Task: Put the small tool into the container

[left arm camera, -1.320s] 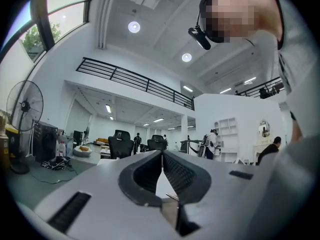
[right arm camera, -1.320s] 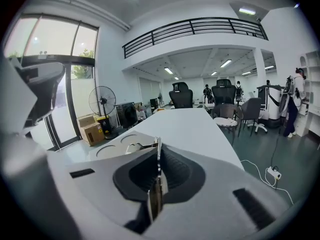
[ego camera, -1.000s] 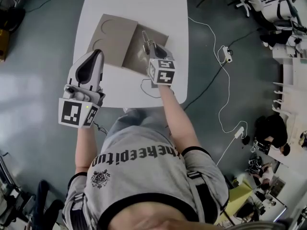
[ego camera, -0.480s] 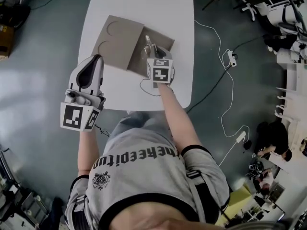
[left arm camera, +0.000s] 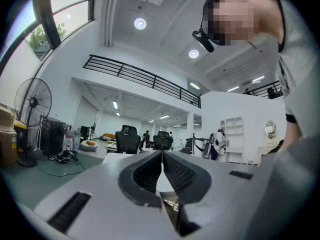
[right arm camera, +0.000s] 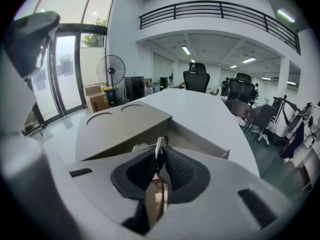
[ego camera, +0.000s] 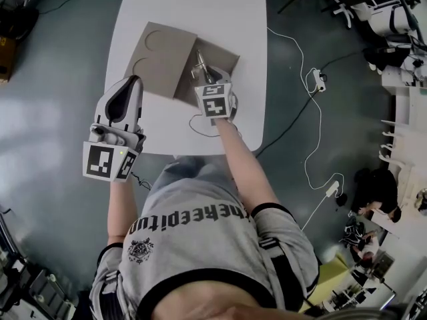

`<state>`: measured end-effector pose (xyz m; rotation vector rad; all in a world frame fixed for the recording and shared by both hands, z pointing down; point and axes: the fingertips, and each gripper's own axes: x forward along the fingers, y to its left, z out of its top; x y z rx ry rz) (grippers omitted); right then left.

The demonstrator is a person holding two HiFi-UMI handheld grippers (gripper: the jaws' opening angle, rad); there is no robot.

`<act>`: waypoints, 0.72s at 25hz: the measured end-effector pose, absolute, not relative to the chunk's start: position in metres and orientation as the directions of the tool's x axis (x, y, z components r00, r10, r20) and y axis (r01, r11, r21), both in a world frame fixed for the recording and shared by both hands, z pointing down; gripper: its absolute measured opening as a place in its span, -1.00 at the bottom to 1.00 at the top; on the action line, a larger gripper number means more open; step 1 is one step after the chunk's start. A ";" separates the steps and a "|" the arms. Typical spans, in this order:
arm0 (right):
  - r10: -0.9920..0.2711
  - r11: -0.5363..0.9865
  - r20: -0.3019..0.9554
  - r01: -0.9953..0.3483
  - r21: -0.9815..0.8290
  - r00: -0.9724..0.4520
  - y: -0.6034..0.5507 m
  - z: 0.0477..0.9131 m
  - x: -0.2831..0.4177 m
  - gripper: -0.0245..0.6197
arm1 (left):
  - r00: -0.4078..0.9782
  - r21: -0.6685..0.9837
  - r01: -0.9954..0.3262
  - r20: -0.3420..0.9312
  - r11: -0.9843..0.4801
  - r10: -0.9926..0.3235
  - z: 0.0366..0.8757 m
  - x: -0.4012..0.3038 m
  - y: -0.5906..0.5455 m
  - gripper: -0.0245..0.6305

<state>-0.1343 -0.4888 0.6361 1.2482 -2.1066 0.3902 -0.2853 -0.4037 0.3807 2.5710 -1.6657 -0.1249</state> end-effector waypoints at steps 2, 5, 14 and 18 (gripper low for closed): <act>-0.653 0.540 0.672 -0.837 0.090 -0.349 -0.484 0.638 -0.139 -0.76 | 0.411 0.110 -0.905 -0.028 -0.411 -0.911 0.381 -0.283 -0.403 -0.88; -0.621 0.583 0.685 -0.809 0.079 -0.381 -0.475 0.642 -0.148 -0.65 | 0.414 0.116 -0.903 -0.030 -0.415 -0.910 0.380 -0.281 -0.401 -0.88; -0.554 0.646 0.688 -0.763 -0.001 -0.469 -0.464 0.646 -0.168 -0.50 | 0.411 0.133 -0.902 -0.030 -0.412 -0.911 0.384 -0.283 -0.397 -0.88; -0.608 0.613 0.626 -0.790 -0.021 -0.488 -0.462 0.622 -0.164 -0.61 | 0.414 0.138 -0.899 -0.036 -0.415 -0.909 0.383 -0.283 -0.394 -0.88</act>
